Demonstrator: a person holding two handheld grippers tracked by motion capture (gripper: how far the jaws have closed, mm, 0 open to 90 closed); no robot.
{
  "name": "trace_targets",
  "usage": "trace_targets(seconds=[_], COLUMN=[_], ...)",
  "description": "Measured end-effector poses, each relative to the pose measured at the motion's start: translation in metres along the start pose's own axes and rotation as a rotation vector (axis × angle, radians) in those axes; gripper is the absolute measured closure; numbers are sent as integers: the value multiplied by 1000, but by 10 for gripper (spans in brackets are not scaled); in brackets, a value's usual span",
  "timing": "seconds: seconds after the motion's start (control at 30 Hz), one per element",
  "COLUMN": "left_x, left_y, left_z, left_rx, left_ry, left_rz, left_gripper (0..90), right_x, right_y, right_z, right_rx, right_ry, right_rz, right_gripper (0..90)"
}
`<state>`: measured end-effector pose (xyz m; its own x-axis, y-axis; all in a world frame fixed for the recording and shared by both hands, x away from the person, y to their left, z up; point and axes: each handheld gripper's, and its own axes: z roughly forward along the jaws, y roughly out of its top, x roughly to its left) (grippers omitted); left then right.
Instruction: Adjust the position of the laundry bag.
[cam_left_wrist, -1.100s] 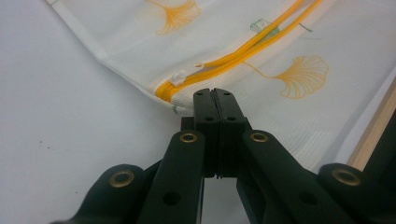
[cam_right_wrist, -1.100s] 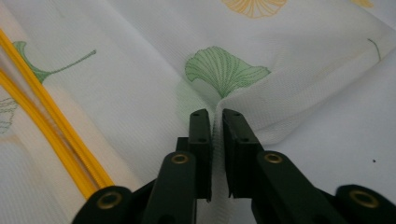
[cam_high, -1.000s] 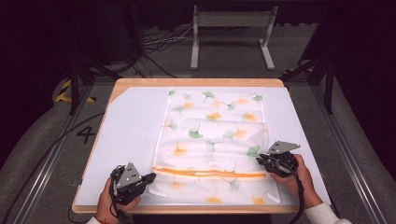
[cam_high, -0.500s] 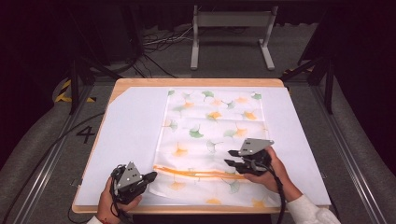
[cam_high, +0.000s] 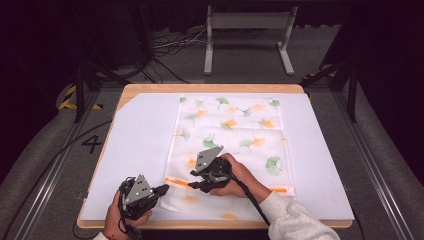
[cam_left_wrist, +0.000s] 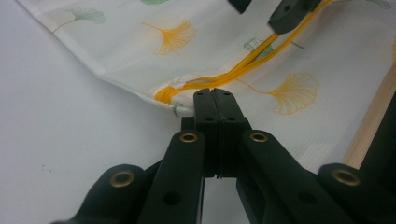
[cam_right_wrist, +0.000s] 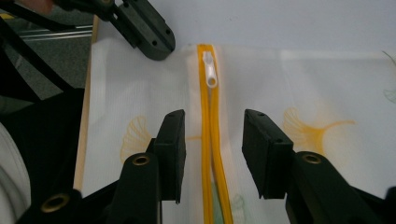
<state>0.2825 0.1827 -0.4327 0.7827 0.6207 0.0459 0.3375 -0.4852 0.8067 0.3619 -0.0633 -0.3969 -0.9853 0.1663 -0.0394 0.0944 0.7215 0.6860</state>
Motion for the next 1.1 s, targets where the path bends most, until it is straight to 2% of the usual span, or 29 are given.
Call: trace_targets(seconds=[0.07, 0.1, 0.2, 0.27, 0.4, 0.57, 0.67, 0.77, 0.93, 1.03, 1.1], left_x=[0, 0, -1, -1, -2, -3, -3, -3, -4, -4, -4], left_y=[0, 0, 1, 1, 2, 2, 2, 2, 2, 2, 2], left_z=[0, 0, 0, 0, 0, 0, 1, 1, 1, 1, 2], left_rx=[0, 0, -5, -9, -8, -5, -4, -2, -3, -3, -1], left_ry=[1, 0, -5, -2, -7, -6, -7, -7, -5, -4, -6], left_rz=[3, 4, 14, 19, 29, 36, 36, 41, 46, 48, 50], left_gripper=[891, 892, 892, 891, 892, 892, 892, 892, 891, 892, 891], right_x=[-1, -1, 0, 1, 0, -3, -8, -9, -10, -10, -10], right_y=[7, 11, 21, 27, 34, 34, 33, 32, 31, 30, 30], right_z=[7, 10, 16, 22, 29, 40, 43, 44, 47, 49, 51], right_rx=[3, 9, 17, 40, 45, 99, 91, 83, 92, 87, 95], right_ry=[34, 27, 51, 62, 81, 77, 91, 107, 99, 92, 84], right_rz=[-5, -13, -36, -37, -54, -54, -34, -35, -24, -23, -18], right_gripper=[604, 598, 600, 611, 657, 670, 693, 762, 834, 831, 778])
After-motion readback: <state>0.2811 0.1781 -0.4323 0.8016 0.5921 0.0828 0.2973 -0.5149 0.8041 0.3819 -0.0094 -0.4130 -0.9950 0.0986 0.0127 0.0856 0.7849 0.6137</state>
